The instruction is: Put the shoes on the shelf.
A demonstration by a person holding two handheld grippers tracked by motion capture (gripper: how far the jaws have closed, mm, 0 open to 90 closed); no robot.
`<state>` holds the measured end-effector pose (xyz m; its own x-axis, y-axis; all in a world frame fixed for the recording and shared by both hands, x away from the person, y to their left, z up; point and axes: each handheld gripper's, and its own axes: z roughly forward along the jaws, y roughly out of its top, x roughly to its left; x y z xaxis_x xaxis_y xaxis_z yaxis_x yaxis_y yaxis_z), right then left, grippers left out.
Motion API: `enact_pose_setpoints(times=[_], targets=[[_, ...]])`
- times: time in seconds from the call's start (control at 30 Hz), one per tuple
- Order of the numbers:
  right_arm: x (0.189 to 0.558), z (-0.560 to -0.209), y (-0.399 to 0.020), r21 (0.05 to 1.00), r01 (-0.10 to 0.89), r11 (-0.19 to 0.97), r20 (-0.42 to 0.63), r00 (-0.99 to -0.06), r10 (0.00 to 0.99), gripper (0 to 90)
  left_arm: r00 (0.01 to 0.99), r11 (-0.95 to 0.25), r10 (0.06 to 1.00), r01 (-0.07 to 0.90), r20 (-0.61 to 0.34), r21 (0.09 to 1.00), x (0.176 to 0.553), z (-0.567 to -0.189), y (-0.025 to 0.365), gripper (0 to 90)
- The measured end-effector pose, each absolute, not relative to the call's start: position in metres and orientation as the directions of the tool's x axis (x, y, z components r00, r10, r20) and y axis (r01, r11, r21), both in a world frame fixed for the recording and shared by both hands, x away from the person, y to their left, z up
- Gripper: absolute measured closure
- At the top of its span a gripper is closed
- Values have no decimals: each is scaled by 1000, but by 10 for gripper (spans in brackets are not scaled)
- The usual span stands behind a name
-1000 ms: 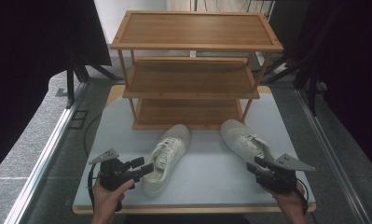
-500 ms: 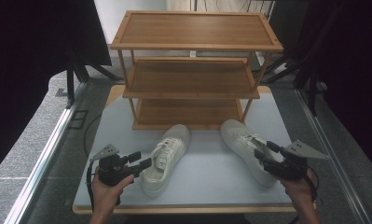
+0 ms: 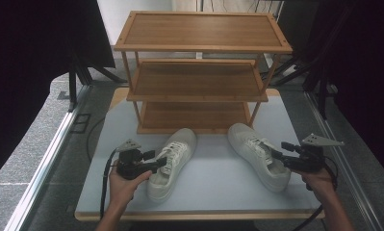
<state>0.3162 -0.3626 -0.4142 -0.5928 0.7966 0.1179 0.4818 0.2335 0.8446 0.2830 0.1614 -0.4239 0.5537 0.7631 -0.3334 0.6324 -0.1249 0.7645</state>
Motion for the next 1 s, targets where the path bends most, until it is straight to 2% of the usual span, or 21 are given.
enact_pose_setpoints(times=[0.17,0.33,0.47,0.73,0.77,0.8,0.87,1.0], targets=[[323,-422,-361,833,499,238,134,-599,790,414,543,-159,787,638,-294,754,292,-428,151,394],[341,-428,-353,799,528,289,121,-611,782,458,527,-220,817,659,-232,720,305,-438,139,455],[353,-440,-347,775,539,331,90,-612,786,513,510,-229,833,670,-214,706,308,-446,138,501],[360,-449,-350,792,541,285,104,-578,809,678,484,-207,854,651,-189,731,303,-451,144,666],[360,-449,-350,792,541,285,104,-578,809,678,484,-207,854,651,-189,731,303,-451,144,688],[360,-449,-349,789,539,295,84,-570,818,723,476,-227,867,639,-145,735,301,-452,140,706],[360,-449,-347,785,535,312,61,-568,821,756,469,-258,878,623,-90,738,299,-452,136,739],[360,-449,-347,782,536,317,51,-562,825,809,455,-252,886,631,-86,734,299,-451,135,790]])
